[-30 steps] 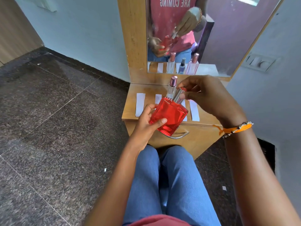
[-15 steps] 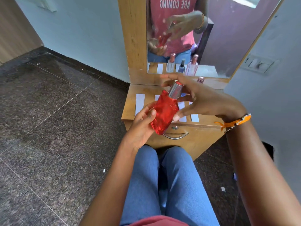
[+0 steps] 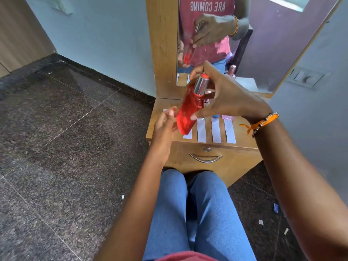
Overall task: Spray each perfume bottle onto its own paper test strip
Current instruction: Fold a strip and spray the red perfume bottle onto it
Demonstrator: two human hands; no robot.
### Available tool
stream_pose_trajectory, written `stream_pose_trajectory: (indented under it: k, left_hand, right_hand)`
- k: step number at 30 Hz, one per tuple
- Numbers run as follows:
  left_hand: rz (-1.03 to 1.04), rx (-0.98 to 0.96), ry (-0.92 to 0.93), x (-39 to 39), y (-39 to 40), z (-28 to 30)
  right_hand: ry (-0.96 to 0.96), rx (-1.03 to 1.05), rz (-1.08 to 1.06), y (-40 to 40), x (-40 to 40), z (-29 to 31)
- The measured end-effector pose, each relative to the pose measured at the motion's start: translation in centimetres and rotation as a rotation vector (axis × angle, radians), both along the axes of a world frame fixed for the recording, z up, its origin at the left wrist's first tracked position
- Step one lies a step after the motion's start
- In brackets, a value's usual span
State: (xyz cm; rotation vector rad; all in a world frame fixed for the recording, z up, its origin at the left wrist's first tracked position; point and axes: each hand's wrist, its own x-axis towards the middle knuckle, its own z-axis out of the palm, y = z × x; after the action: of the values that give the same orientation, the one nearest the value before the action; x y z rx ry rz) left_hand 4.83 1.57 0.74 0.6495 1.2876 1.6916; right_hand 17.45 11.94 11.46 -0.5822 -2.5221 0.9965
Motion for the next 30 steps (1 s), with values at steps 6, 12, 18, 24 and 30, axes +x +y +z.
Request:
stream_pose_trajectory:
  k: [6, 12, 18, 24, 30]
  left_hand:
    - [0.21, -0.15, 0.643, -0.6, 0.3, -1.1]
    - [0.025, -0.252, 1.112, 0.4, 0.2, -2.6]
    - [-0.028, -0.305, 1.185, 1.0, 0.1, -2.9]
    - [-0.054, -0.326, 1.209, 1.2, -0.1, -3.2]
    - [-0.041, -0.326, 1.248, 1.4, -0.2, -2.8]
  right_hand:
    - [-0.06, 0.353, -0.131, 2.3, -2.5, -0.3]
    - [-0.214, 0.515, -0.236, 4.0, -3.9, -2.2]
    - [-0.29, 0.48, -0.252, 4.3, -4.4, -3.1]
    - [-0.33, 0.483, -0.261, 4.7, -4.6, -3.6]
    - [-0.365, 0.508, -0.278, 4.9, -4.8, -3.9]
